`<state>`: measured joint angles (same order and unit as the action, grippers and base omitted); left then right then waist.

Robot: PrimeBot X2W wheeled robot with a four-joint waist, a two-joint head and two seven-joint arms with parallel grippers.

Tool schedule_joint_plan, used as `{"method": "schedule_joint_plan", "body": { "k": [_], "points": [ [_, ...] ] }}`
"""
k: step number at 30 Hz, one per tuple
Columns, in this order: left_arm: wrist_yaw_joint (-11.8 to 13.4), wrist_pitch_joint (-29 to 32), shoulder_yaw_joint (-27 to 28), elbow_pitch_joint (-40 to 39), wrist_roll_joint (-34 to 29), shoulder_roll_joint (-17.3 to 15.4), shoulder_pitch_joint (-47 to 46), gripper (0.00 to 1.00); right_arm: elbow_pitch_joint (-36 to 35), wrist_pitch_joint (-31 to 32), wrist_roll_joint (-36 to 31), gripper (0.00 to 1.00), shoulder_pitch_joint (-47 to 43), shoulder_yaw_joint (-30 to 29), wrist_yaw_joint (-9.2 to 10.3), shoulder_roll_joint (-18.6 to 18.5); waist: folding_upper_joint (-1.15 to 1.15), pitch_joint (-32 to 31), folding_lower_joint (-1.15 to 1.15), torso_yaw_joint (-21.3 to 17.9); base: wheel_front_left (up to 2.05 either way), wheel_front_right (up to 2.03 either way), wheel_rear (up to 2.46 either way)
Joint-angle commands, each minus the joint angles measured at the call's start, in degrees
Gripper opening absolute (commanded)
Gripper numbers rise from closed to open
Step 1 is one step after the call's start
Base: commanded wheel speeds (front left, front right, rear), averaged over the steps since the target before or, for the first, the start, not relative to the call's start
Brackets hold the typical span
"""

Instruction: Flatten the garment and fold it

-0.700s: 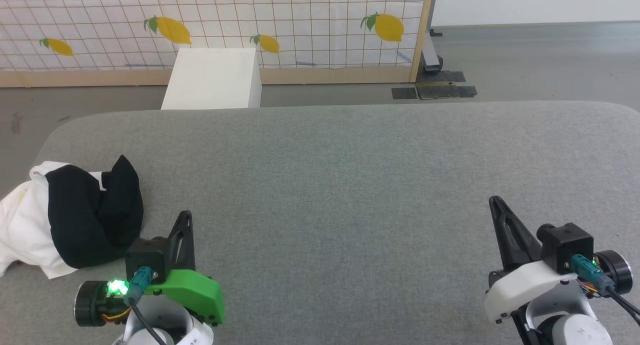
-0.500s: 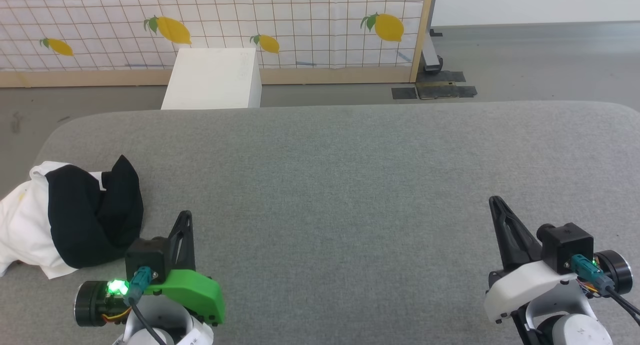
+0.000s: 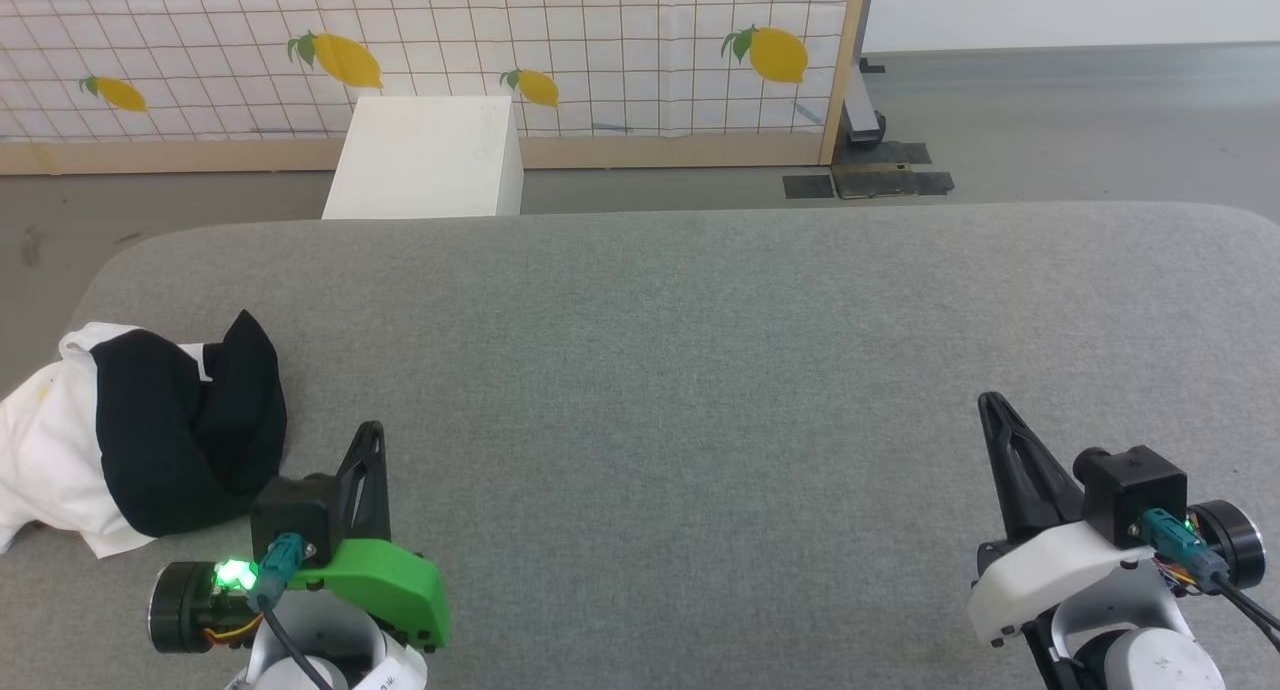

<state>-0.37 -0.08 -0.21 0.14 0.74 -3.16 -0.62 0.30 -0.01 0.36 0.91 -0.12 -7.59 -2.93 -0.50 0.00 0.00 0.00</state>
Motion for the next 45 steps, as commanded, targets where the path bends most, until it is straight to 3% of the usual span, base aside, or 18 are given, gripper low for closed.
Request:
{"method": "schedule_joint_plan", "body": {
  "k": [1,18,19,32,45],
  "points": [
    [0.4,0.1,0.2,-0.1,-0.7,0.3,0.6,0.00,-0.3,0.0,-0.4,0.00,-0.9,0.1,0.10,0.1,0.50,0.0,0.00,0.0,0.00,0.00,0.00],
    [0.4,0.1,0.2,-0.1,-0.7,0.3,0.6,0.00,-0.3,0.0,-0.4,0.00,-0.9,0.1,0.10,0.1,0.50,0.0,0.00,0.0,0.00,0.00,0.00],
    [0.0,0.0,0.0,0.0,0.0,0.0,0.0,1.00,0.0,0.0,0.0,1.00,0.0,0.0,0.00,0.0,0.00,0.0,0.00,0.0,0.00,0.00,0.00],
    [0.6,-1.1,-1.2,0.9,1.2,0.0,-0.6,1.00,0.3,-0.8,0.4,1.00,0.2,0.0,0.01,0.0,0.04,0.1,0.00,0.8,0.00,0.00,0.00],
    [1.7,-3.0,-2.4,2.2,2.8,-0.1,-1.4,1.00,0.8,-2.3,0.9,1.00,0.6,0.7,0.02,0.0,0.09,0.2,0.00,5.7,0.00,0.00,0.00]
  ]
}}
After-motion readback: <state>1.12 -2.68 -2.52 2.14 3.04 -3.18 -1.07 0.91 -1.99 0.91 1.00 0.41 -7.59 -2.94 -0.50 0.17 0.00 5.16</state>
